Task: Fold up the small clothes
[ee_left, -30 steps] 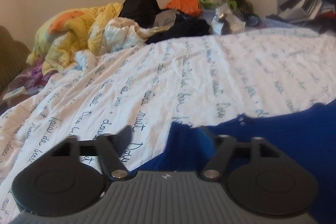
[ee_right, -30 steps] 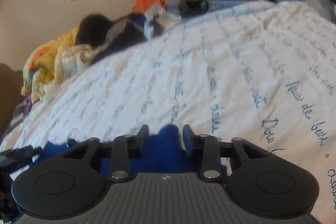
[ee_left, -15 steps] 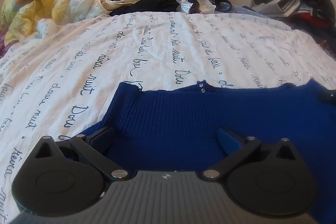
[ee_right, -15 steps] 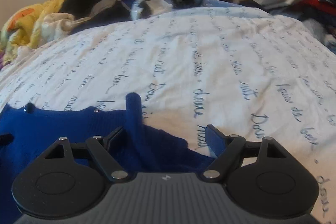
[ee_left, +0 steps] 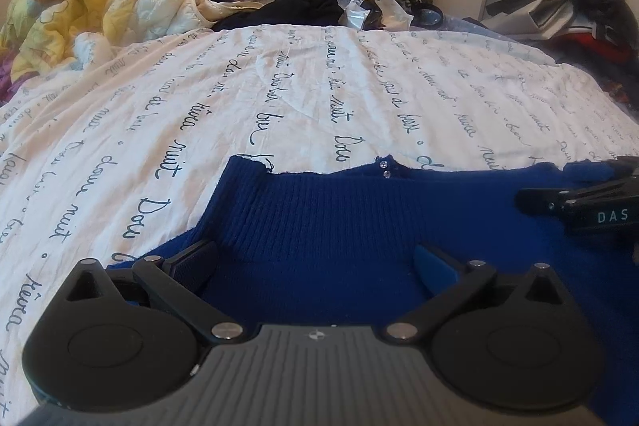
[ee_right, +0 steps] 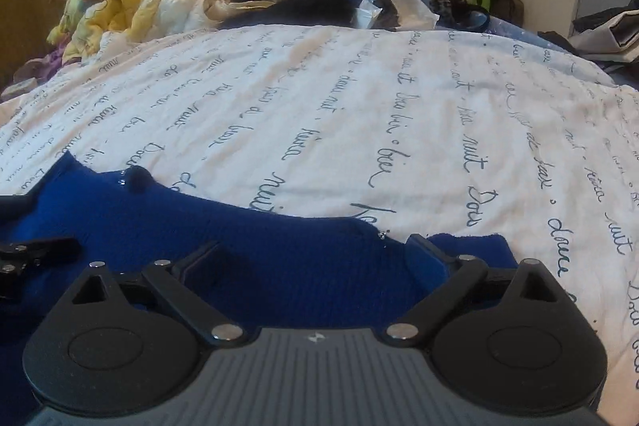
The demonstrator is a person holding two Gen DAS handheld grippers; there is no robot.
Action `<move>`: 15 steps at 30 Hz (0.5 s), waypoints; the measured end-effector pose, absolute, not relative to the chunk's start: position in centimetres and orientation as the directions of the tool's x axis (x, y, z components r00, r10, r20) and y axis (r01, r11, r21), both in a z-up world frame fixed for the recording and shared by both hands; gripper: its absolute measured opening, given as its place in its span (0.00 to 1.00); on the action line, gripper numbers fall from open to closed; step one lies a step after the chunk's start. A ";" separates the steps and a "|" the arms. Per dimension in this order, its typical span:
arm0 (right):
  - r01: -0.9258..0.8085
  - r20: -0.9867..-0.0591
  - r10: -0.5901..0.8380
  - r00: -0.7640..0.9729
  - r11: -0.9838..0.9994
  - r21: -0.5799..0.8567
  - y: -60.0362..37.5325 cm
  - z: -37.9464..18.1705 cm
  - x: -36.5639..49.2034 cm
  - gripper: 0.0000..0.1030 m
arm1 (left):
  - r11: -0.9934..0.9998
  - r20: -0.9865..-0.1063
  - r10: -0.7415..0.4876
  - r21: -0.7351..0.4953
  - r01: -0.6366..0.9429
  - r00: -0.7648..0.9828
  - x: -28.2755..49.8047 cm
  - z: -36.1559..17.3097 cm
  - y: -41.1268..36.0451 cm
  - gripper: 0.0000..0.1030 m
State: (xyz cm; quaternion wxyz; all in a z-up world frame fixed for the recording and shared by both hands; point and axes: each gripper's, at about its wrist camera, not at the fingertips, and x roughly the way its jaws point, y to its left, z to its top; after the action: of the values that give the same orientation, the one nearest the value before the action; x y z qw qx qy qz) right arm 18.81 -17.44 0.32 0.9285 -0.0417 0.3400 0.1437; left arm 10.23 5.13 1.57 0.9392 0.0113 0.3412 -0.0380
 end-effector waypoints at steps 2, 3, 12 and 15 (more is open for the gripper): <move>-0.263 -0.669 0.198 0.716 0.965 0.004 -16.7 1.2 18.3 0.95 | 0.999 -0.636 -0.017 0.022 0.040 0.772 9.1 2.2 5.4 1.00; -0.224 -0.685 0.170 0.708 0.974 0.010 -16.3 2.1 17.8 0.95 | 0.999 -0.627 0.003 0.033 0.023 0.779 7.9 2.8 5.6 0.96; -0.604 -0.686 0.487 0.541 0.792 0.086 -3.5 4.3 15.3 0.96 | 0.975 -0.609 -0.030 -0.194 -0.112 0.793 -7.5 4.6 11.0 0.98; -0.657 -0.665 0.500 0.555 0.753 0.018 -0.5 1.2 16.2 1.00 | 0.953 -0.632 -0.057 -0.264 -0.146 0.773 -9.6 4.4 11.9 0.98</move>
State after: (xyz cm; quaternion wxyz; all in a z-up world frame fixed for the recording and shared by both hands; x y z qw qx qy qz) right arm 16.21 -0.51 1.23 0.8738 -0.1173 0.3363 0.3310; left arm -9.63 11.94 4.38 0.9293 -0.1508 0.3364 0.0242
